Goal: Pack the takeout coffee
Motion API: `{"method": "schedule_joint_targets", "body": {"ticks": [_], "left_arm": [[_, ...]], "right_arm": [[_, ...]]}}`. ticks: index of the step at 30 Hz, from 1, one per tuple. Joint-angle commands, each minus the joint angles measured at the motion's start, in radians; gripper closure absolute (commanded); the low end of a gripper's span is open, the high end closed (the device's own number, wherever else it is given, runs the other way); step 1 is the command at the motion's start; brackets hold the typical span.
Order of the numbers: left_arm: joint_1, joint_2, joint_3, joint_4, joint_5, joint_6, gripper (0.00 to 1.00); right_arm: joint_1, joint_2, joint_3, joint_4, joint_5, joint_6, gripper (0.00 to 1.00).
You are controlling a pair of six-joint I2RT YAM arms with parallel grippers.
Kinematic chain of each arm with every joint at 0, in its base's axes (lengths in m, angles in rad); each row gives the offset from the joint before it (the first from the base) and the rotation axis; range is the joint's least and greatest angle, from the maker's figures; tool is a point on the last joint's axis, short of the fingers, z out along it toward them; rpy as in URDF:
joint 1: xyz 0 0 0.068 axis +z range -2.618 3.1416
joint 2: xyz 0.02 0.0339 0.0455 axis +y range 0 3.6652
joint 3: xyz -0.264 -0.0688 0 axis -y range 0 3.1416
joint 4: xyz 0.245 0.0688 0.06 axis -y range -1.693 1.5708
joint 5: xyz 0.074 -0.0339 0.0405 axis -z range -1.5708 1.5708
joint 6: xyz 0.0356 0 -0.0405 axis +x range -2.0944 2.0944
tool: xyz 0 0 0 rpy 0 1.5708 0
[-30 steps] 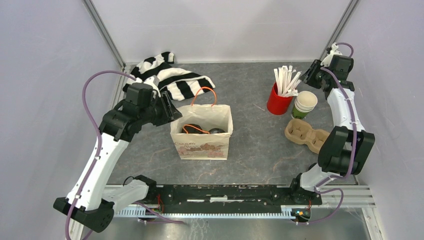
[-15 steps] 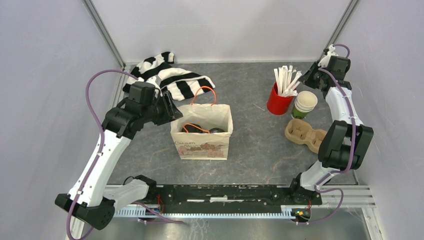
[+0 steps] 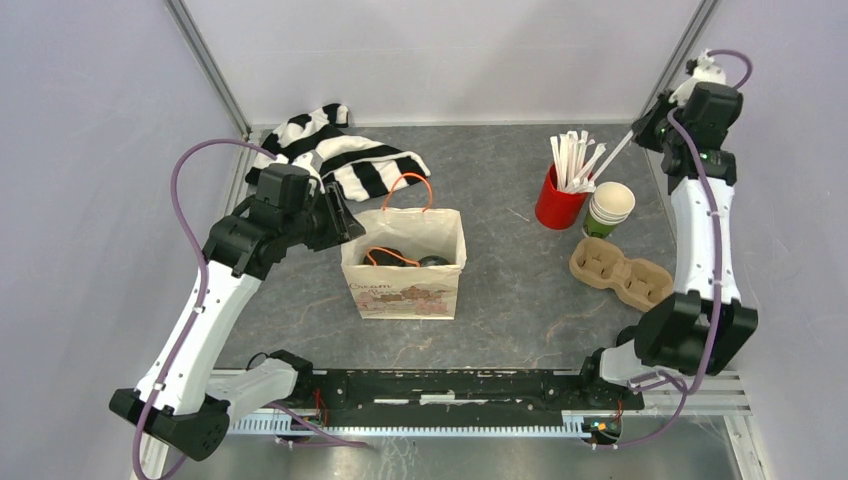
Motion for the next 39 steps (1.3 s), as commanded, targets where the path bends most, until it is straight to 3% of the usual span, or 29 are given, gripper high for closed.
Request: {"method": "schedule_joint_targets", "body": {"ticks": [1,3,6,12,15,20,26,30,35,39], "left_arm": [[-0.005,-0.034,0.052,0.007,-0.002,0.048,0.52],[-0.005,-0.043,0.061,-0.002,-0.021,0.049,0.52],[-0.006,-0.061,0.063,-0.004,-0.049,0.046,0.52],[-0.005,-0.082,0.061,-0.005,-0.067,0.032,0.52],[-0.005,-0.090,0.054,-0.005,-0.070,0.027,0.52],[-0.005,-0.105,0.037,-0.019,-0.085,0.015,0.52],[-0.006,-0.133,0.031,-0.033,-0.143,-0.002,0.52],[-0.005,-0.134,0.028,-0.035,-0.137,-0.005,0.52],[-0.006,-0.136,0.033,-0.036,-0.136,-0.007,0.52],[-0.006,-0.138,0.035,-0.038,-0.138,-0.005,0.52]], "right_arm": [[0.049,-0.104,0.128,-0.020,0.065,-0.088,1.00],[0.100,-0.152,0.153,0.031,0.018,-0.138,1.00],[0.210,-0.248,0.107,0.235,-0.156,-0.176,1.00],[0.444,-0.246,0.039,0.743,-0.702,0.165,1.00],[0.608,-0.216,0.082,0.764,-0.768,0.210,1.00],[0.782,-0.191,0.142,0.697,-0.823,0.205,1.00],[0.877,-0.176,0.222,0.311,-0.735,-0.077,1.00],[0.923,-0.141,0.261,0.185,-0.668,-0.174,1.00],[1.035,-0.035,0.386,-0.118,-0.464,-0.408,1.00],[1.109,0.033,0.391,-0.203,-0.296,-0.477,1.00]]}}
